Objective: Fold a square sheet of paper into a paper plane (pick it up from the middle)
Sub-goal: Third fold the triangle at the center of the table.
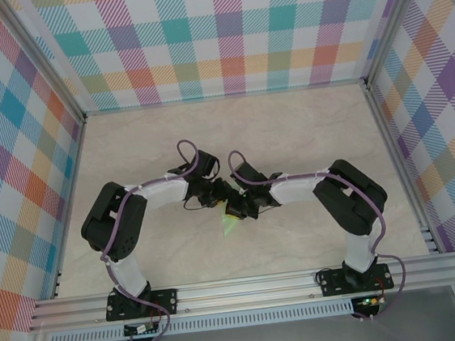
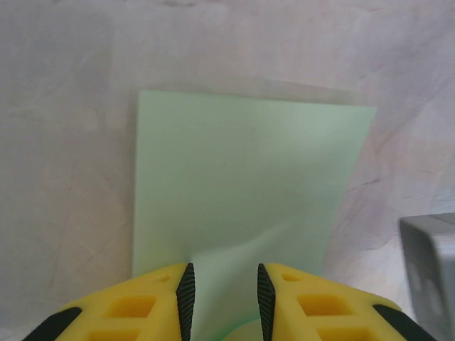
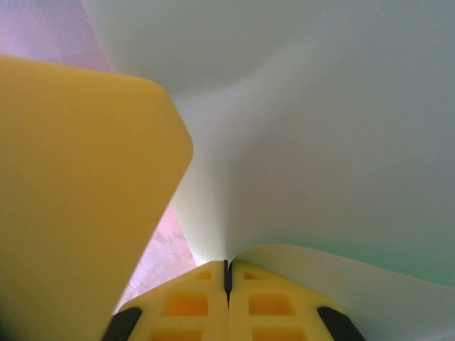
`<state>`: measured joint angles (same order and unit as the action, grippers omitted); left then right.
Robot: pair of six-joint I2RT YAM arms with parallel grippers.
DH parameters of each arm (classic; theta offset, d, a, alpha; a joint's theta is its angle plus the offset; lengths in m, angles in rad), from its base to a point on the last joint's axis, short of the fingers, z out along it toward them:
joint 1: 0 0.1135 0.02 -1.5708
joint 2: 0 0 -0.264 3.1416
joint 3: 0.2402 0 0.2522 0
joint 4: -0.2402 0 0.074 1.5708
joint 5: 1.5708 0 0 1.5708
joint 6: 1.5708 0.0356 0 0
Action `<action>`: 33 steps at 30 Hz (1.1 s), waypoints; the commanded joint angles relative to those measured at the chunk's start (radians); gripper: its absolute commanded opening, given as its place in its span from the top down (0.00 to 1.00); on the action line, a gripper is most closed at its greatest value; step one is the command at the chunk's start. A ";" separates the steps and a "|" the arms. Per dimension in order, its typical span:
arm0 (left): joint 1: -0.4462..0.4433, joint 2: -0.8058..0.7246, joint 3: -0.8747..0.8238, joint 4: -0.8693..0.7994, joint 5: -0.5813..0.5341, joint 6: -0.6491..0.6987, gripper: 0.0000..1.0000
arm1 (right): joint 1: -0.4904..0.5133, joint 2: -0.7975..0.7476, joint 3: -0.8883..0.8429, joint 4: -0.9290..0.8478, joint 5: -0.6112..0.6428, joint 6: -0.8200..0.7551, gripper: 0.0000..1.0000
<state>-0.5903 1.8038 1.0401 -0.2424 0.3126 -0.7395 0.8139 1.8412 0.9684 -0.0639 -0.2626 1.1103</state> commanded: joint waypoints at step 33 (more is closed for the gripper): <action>0.015 -0.271 -0.246 -0.044 -0.091 -0.116 0.73 | 0.008 -0.041 -0.003 -0.025 0.056 -0.023 0.96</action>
<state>-0.5838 1.5490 0.8005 -0.2867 0.2253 -0.8452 0.8185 1.8400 0.9688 -0.0658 -0.2344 1.1091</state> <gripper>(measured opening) 0.274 0.047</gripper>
